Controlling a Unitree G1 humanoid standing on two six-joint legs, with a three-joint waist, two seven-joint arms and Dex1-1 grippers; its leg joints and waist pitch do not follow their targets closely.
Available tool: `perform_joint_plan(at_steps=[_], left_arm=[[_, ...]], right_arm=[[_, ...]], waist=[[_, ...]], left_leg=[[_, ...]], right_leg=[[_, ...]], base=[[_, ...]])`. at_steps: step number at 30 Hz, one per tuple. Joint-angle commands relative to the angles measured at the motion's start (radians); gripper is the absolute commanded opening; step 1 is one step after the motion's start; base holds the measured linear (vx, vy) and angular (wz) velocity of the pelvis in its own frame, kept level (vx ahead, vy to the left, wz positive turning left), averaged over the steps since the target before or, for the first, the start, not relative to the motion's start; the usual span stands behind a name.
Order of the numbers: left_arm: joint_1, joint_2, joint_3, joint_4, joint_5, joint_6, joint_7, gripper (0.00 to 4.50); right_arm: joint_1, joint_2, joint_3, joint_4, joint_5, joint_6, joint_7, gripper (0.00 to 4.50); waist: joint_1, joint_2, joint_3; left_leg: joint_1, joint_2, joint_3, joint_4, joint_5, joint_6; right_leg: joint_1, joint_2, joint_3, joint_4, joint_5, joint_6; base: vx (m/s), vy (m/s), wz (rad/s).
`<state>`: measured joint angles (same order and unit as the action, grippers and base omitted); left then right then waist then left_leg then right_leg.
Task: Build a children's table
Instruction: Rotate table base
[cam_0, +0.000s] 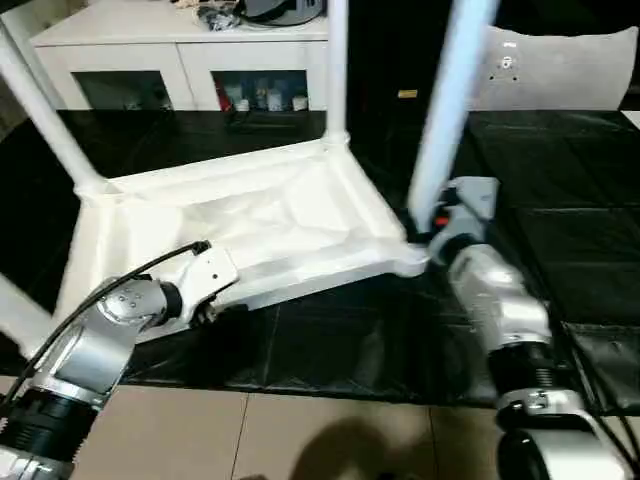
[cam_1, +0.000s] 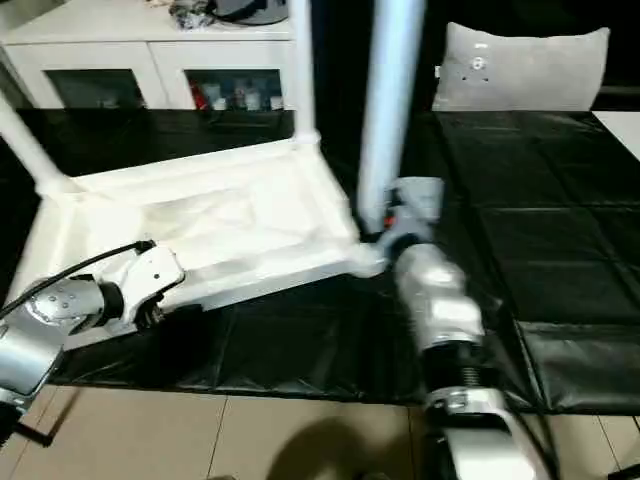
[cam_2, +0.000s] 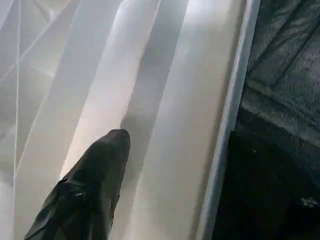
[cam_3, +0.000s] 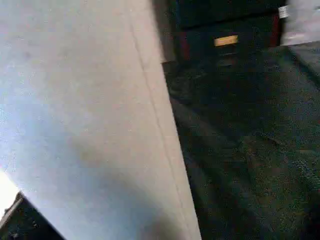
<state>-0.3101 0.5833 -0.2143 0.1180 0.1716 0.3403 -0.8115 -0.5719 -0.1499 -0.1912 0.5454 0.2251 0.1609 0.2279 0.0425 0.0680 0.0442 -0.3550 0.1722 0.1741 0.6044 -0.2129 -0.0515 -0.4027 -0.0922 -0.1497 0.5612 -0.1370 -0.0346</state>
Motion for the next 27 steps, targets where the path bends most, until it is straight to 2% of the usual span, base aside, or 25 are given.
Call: perform_joint_plan(at_steps=[1, 2, 3, 4, 5, 6, 9, 10, 11, 12, 13, 14, 15, 17, 18, 19, 21, 23, 24, 25, 26, 27], left_arm=[[-0.020, 0.009, 0.006, 0.034, 0.022, -0.006, 0.039, 3.51], [-0.024, 0.006, 0.005, 0.041, 0.023, -0.010, 0.045, 3.51], [-0.042, -0.006, -0.004, 0.066, 0.029, -0.024, 0.061, 3.51], [-0.054, -0.015, -0.009, 0.081, 0.031, -0.032, 0.069, 3.51], [-0.062, -0.022, -0.012, 0.090, 0.032, -0.036, 0.073, 3.51], [-0.083, -0.036, -0.017, 0.114, 0.036, -0.047, 0.087, 3.51], [-0.148, -0.086, -0.024, 0.192, 0.049, -0.081, 0.135, 3.51], [-0.148, -0.086, -0.024, 0.192, 0.049, -0.081, 0.135, 3.51], [-0.202, -0.129, -0.022, 0.257, 0.054, -0.098, 0.188, 3.51], [-0.233, -0.155, -0.021, 0.299, 0.056, -0.112, 0.222, 3.51], [-0.251, -0.171, -0.020, 0.327, 0.056, -0.120, 0.243, 3.51], [-0.262, -0.185, -0.015, 0.345, 0.052, -0.124, 0.261, 3.51], [-0.268, -0.193, -0.012, 0.357, 0.048, -0.127, 0.270, 3.51], [-0.284, -0.235, 0.008, 0.397, 0.033, -0.147, 0.329, 3.51], [-0.284, -0.235, 0.008, 0.397, 0.033, -0.147, 0.329, 3.51], [-0.276, -0.253, 0.020, 0.392, 0.022, -0.159, 0.345, 3.51], [-0.251, -0.269, 0.042, 0.349, -0.006, -0.151, 0.345, 3.51], [-0.227, -0.297, 0.088, 0.317, -0.048, -0.154, 0.370, 3.51], [-0.215, -0.309, 0.110, 0.303, -0.067, -0.155, 0.385, 3.51], [-0.188, -0.325, 0.141, 0.267, -0.097, -0.148, 0.409, 3.51], [-0.136, -0.344, 0.181, 0.199, -0.124, -0.140, 0.451, 3.80], [-0.096, -0.350, 0.197, 0.149, -0.134, -0.139, 0.466, 3.85]], right_arm=[[-0.002, -0.032, -0.053, -0.016, 0.009, -0.024, -0.028, 4.50], [0.001, -0.036, -0.056, -0.019, 0.009, -0.024, -0.030, 4.50], [0.013, -0.052, -0.070, -0.032, 0.010, -0.021, -0.036, 4.50], [0.021, -0.063, -0.077, -0.041, 0.010, -0.018, -0.041, 4.50], [0.026, -0.069, -0.082, -0.046, 0.010, -0.016, -0.045, 4.50], [0.034, -0.081, -0.094, -0.053, 0.012, -0.013, -0.051, 4.50], [0.063, -0.115, -0.126, -0.079, 0.017, 0.000, -0.076, 4.50], [0.063, -0.115, -0.126, -0.079, 0.017, 0.000, -0.076, 4.50], [0.083, -0.137, -0.142, -0.095, 0.012, 0.000, -0.088, 4.50], [0.094, -0.151, -0.151, -0.105, 0.006, 0.001, -0.097, 4.50], [0.101, -0.159, -0.156, -0.110, 0.002, 0.002, -0.103, 4.50], [0.106, -0.164, -0.161, -0.115, 0.001, 0.004, -0.105, 4.50], [0.109, -0.167, -0.163, -0.117, 0.001, 0.006, -0.106, 4.50], [0.120, -0.191, -0.162, -0.116, -0.015, 0.012, -0.110, 4.50], [0.120, -0.191, -0.162, -0.116, -0.015, 0.012, -0.110, 4.50], [0.129, -0.214, -0.137, -0.118, -0.028, 0.022, -0.086, 4.50], [0.143, -0.233, -0.102, -0.140, -0.039, 0.022, -0.034, 4.50], [0.157, -0.242, -0.086, -0.173, -0.036, 0.020, -0.008, 4.50], [0.161, -0.243, -0.085, -0.188, -0.029, 0.022, -0.001, 4.50], [0.168, -0.245, -0.089, -0.213, -0.018, 0.030, 0.007, 4.50], [0.186, -0.251, -0.092, -0.257, -0.004, 0.039, 0.026, 4.50], [0.202, -0.256, -0.088, -0.290, -0.006, 0.048, 0.030, 4.50]], waist=[[-0.007, -0.011, -0.071], [-0.007, -0.011, -0.071], [-0.009, -0.019, -0.071], [-0.006, -0.022, -0.071], [-0.002, -0.017, -0.070], [0.001, -0.022, -0.069], [0.008, -0.026, -0.069], [0.009, -0.027, -0.069], [0.008, -0.025, -0.071], [0.007, -0.027, -0.069], [0.015, -0.030, -0.071], [0.017, -0.024, -0.074], [0.014, -0.027, -0.073], [0.012, -0.022, -0.077], [0.010, -0.025, -0.077], [0.012, -0.016, -0.080], [0.009, -0.023, -0.078], [0.007, -0.022, -0.077], [0.005, -0.026, -0.076], [0.001, -0.024, -0.077], [-0.004, -0.028, -0.074], [-0.006, -0.031, -0.073]], left_leg=[[0.004, 0.052, -0.019, -0.070, -0.124, 0.064], [0.004, 0.052, -0.019, -0.069, -0.120, 0.069], [0.001, 0.051, -0.018, -0.068, -0.116, 0.073], [0.005, 0.050, -0.016, -0.067, -0.115, 0.078], [0.006, 0.052, -0.017, -0.067, -0.115, 0.078], [0.007, 0.051, -0.016, -0.067, -0.114, 0.078], [0.013, 0.050, -0.013, -0.065, -0.121, 0.071], [0.012, 0.052, -0.014, -0.067, -0.128, 0.066], [0.004, 0.053, -0.018, -0.067, -0.110, 0.066], [0.006, 0.050, -0.014, -0.065, -0.106, 0.073], [0.020, 0.051, -0.010, -0.062, -0.121, 0.069], [0.010, 0.050, -0.013, -0.062, -0.109, 0.071], [0.002, 0.050, -0.014, -0.063, -0.096, 0.077], [-0.003, 0.049, -0.017, -0.057, -0.068, 0.095], [-0.005, 0.048, -0.017, -0.056, -0.063, 0.100], [-0.006, 0.048, -0.018, -0.055, -0.057, 0.107], [-0.009, 0.046, -0.015, -0.052, -0.075, 0.118], [-0.011, 0.045, -0.014, -0.051, -0.086, 0.130], [-0.013, 0.045, -0.016, -0.052, -0.087, 0.135], [-0.014, 0.047, -0.018, -0.052, -0.087, 0.136], [-0.015, 0.050, -0.018, -0.053, -0.097, 0.140], [-0.015, 0.051, -0.018, -0.054, -0.104, 0.139]], right_leg=[[0.057, -0.069, 0.070, -0.049, -0.288, -0.144], [0.057, -0.069, 0.069, -0.049, -0.289, -0.145], [0.058, -0.069, 0.069, -0.049, -0.291, -0.144], [0.055, -0.069, 0.069, -0.052, -0.306, -0.140], [0.055, -0.070, 0.069, -0.053, -0.322, -0.134], [0.053, -0.068, 0.068, -0.057, -0.336, -0.125], [0.049, -0.068, 0.069, -0.063, -0.357, -0.111], [0.050, -0.069, 0.069, -0.063, -0.359, -0.112], [0.056, -0.070, 0.068, -0.056, -0.334, -0.113], [0.052, -0.064, 0.068, -0.063, -0.334, -0.106], [0.043, -0.065, 0.070, -0.065, -0.325, -0.114], [0.052, -0.068, 0.070, -0.057, -0.304, -0.125], [0.057, -0.067, 0.069, -0.056, -0.292, -0.124], [0.059, -0.066, 0.065, -0.050, -0.244, -0.131], [0.060, -0.066, 0.064, -0.050, -0.239, -0.133], [0.063, -0.068, 0.063, -0.047, -0.226, -0.142], [0.065, -0.068, 0.061, -0.052, -0.235, -0.144], [0.065, -0.068, 0.057, -0.055, -0.262, -0.141], [0.065, -0.066, 0.055, -0.058, -0.276, -0.133], [0.067, -0.066, 0.053, -0.057, -0.281, -0.133], [0.065, -0.066, 0.053, -0.061, -0.294, -0.131], [0.064, -0.065, 0.051, -0.061, -0.306, -0.130]], base=[[0.000, 0.000, 0.00], [0.000, 0.000, 0.00], [0.000, 0.000, 0.00], [0.000, 0.000, 0.00], [0.000, 0.000, 0.00], [0.000, 0.000, 0.00], [0.000, 0.000, 0.00], [0.000, 0.000, 0.00], [0.000, 0.000, 0.00], [0.000, 0.000, 0.00], [0.000, 0.000, 0.00], [0.000, 0.000, 0.00], [0.000, 0.000, 0.00], [0.000, 0.000, 0.00], [0.000, 0.000, 0.00], [0.000, 0.000, 0.00], [0.000, 0.000, 0.00], [0.000, 0.000, 0.00], [0.000, 0.000, 0.00], [0.000, 0.000, 0.00], [0.000, 0.000, 0.00], [0.000, 0.000, 0.00]])
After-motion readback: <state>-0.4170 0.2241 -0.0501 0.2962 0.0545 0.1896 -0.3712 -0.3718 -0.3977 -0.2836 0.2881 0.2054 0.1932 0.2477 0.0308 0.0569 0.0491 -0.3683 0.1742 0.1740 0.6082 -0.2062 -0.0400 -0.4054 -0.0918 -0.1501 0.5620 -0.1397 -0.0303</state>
